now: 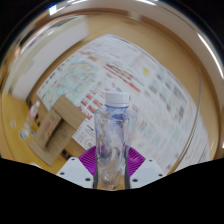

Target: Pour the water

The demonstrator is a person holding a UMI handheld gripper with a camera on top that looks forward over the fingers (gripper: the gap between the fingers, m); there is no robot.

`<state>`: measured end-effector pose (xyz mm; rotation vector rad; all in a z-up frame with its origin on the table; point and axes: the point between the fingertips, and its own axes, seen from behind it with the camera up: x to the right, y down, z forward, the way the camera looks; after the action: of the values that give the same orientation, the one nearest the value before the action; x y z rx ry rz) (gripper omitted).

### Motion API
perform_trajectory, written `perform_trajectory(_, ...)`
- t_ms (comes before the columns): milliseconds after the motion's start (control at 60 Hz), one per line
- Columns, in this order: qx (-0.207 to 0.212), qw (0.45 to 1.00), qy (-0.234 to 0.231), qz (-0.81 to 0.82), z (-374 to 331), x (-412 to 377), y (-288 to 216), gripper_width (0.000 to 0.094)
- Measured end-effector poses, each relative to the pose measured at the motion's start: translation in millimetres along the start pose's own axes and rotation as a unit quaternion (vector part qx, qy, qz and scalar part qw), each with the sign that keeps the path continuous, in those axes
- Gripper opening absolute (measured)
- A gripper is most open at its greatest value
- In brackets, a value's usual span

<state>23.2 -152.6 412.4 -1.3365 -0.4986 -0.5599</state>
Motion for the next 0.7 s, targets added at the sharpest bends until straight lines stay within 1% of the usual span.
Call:
perform_trajectory(67,-0.031,0.994,-0.018,0.104,-14.5,2.2,19.0,0.035)
perform_trajectory(117,-0.057,0.985,-0.024,0.163,-28.2,-20.5,41.7,0.035)
perform_trajectory(200,-0.104,0.968,-0.044,0.223,-45.8,-27.8,100.4,0.0351)
perform_trajectory(217,-0.113,0.966,-0.039,0.23,-51.7,-43.8,108.5,0.035)
perform_trajectory(300,-0.16,0.948,-0.056,0.268,-71.1,-72.6,170.7,0.0351)
perform_trajectory(350,-0.188,0.939,-0.061,0.281,-83.5,-95.0,198.7,0.035)
perform_trajectory(417,-0.204,0.937,-0.069,0.275,-95.7,-117.9,235.6,0.0351)
perform_trajectory(500,-0.229,0.932,-0.08,0.271,-108.5,-140.8,265.9,0.035)
perform_trajectory(583,-0.248,0.927,-0.079,0.271,-120.3,-161.2,304.6,0.035)
perform_trajectory(633,-0.269,0.922,-0.076,0.27,-130.1,-168.9,326.4,0.0356)
perform_trajectory(667,-0.244,0.926,-0.063,0.282,-128.0,-161.1,320.4,0.0354)
perform_trajectory(683,-0.252,0.923,-0.062,0.282,-132.7,-162.8,325.1,0.0359)
perform_trajectory(700,-0.247,0.925,-0.058,0.283,-133.9,-159.8,323.7,0.0361)
